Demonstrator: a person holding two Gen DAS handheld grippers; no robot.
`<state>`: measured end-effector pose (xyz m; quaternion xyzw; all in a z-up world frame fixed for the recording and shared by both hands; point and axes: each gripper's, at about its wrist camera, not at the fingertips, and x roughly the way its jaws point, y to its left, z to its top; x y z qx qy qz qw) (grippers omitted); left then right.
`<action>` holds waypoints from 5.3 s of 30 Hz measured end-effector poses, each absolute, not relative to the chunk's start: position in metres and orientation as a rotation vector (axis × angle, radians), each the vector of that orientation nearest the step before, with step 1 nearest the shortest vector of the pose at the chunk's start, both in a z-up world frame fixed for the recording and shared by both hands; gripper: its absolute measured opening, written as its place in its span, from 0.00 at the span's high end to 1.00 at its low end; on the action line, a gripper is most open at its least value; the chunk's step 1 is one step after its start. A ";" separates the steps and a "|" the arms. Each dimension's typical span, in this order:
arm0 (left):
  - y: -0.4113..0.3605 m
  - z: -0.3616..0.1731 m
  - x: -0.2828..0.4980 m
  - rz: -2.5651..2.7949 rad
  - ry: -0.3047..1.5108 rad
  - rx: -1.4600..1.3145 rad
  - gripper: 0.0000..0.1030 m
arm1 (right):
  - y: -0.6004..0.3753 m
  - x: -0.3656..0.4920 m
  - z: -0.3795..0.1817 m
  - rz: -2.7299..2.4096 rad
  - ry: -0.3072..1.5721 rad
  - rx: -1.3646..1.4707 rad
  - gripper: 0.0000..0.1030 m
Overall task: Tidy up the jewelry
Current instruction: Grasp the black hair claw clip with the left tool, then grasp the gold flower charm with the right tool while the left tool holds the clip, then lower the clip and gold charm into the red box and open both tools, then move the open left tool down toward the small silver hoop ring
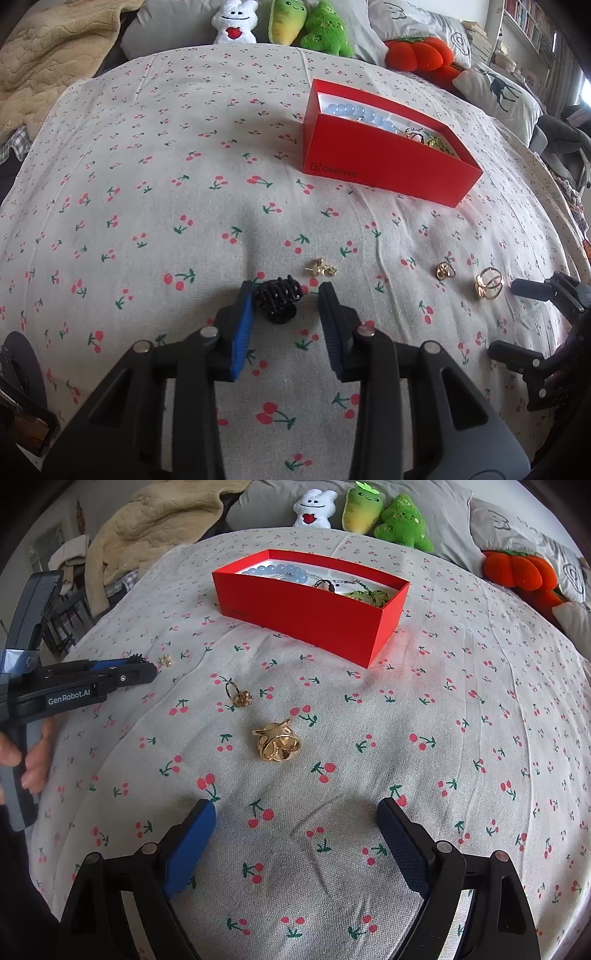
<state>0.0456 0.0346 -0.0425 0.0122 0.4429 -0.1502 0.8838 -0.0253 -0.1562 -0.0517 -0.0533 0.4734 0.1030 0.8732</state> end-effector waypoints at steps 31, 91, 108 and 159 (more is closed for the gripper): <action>0.032 -0.030 0.033 -0.309 0.983 0.052 0.75 | -0.150 0.001 -0.043 0.234 0.986 -0.048 0.71; -0.030 0.020 0.140 -0.471 0.882 -0.058 0.61 | -0.197 0.114 0.008 0.206 0.889 0.113 0.78; -0.005 0.015 0.119 -0.395 0.929 -0.015 0.33 | -0.190 0.116 0.004 0.227 0.914 0.084 0.74; 0.049 -0.040 0.038 -0.429 1.018 0.100 0.58 | -0.146 -0.007 -0.035 0.238 1.011 -0.071 0.22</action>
